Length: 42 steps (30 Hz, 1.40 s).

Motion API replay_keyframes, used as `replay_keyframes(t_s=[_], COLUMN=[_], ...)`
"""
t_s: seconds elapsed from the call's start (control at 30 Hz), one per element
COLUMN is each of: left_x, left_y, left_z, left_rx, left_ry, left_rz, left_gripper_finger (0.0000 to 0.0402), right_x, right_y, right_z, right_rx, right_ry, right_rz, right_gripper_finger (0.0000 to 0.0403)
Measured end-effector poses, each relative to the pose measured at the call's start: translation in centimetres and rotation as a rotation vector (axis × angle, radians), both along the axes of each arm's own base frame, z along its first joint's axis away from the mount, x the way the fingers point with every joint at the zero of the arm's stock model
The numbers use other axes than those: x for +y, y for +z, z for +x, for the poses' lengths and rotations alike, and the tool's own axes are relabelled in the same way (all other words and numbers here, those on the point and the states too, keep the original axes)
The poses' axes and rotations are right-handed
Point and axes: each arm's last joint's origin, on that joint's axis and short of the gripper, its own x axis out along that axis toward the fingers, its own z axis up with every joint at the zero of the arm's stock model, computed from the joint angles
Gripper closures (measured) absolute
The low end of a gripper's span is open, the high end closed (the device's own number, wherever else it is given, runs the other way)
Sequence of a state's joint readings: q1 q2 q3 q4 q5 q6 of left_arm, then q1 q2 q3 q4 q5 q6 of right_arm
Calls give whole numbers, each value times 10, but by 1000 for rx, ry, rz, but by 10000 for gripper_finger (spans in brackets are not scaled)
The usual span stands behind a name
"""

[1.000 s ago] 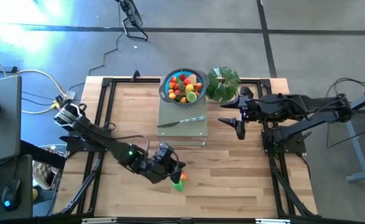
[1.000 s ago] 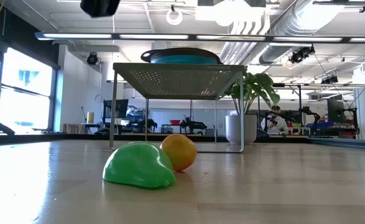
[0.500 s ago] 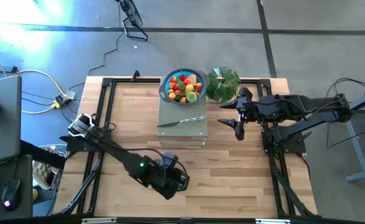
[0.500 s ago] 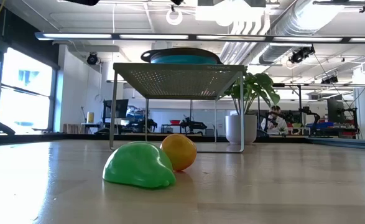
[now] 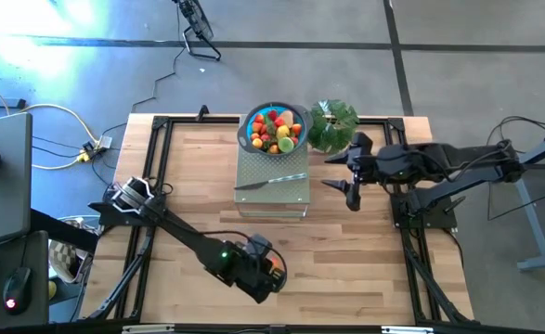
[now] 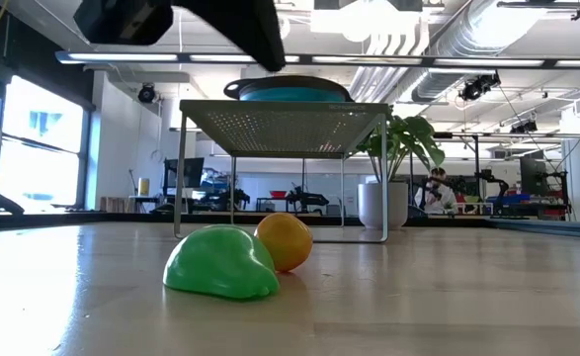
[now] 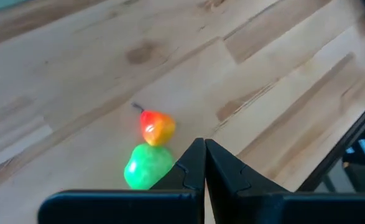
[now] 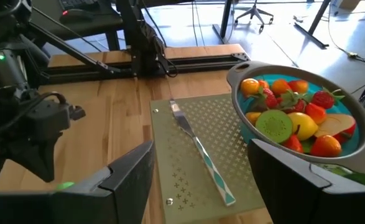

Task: Pick & Place Fruit
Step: Put the orange peach in the blue bowl on the shelf

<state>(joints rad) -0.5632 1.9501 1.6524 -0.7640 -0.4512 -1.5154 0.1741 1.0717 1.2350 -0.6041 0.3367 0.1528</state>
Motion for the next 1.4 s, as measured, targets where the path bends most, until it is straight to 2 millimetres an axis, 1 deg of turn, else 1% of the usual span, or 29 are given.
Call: replay_keyframes(t_s=[0.07,0.13,0.3,0.47,0.53,0.63,0.77,0.93,1.1,1.4], left_x=[-1,-1,6,15,18,20,22,22,20,23], left_y=[-6,-11,-22,-26,-27,-26,-26,-25,-23,-22], left_z=[2,4,12,18,19,22,24,25,28,32], left_rx=[24,56,106,115,123,118,106,80,41,49], left_ry=[-7,-18,-14,6,-7,-35,-37,-18,-25,-45], left_rz=[-16,-39,-74,-67,-51,-38,-34,-7,-40,-105], left_gripper_finger=[387,366,281,195,167,139,123,121,121,121], right_x=[0,1,0,0,0,0,0,0,0,0], right_y=[-2,-2,-3,-3,-3,-3,-4,-5,-5,-5], right_z=[3,3,3,3,3,3,2,2,2,2], right_rx=[9,13,24,24,23,21,28,32,32,28], right_ry=[0,0,0,0,-2,-9,-14,-14,-14,-26], right_rz=[-2,-2,-4,-4,-1,14,25,24,24,48], right_gripper_finger=[152,152,152,152,152,152,152,152,152,152])
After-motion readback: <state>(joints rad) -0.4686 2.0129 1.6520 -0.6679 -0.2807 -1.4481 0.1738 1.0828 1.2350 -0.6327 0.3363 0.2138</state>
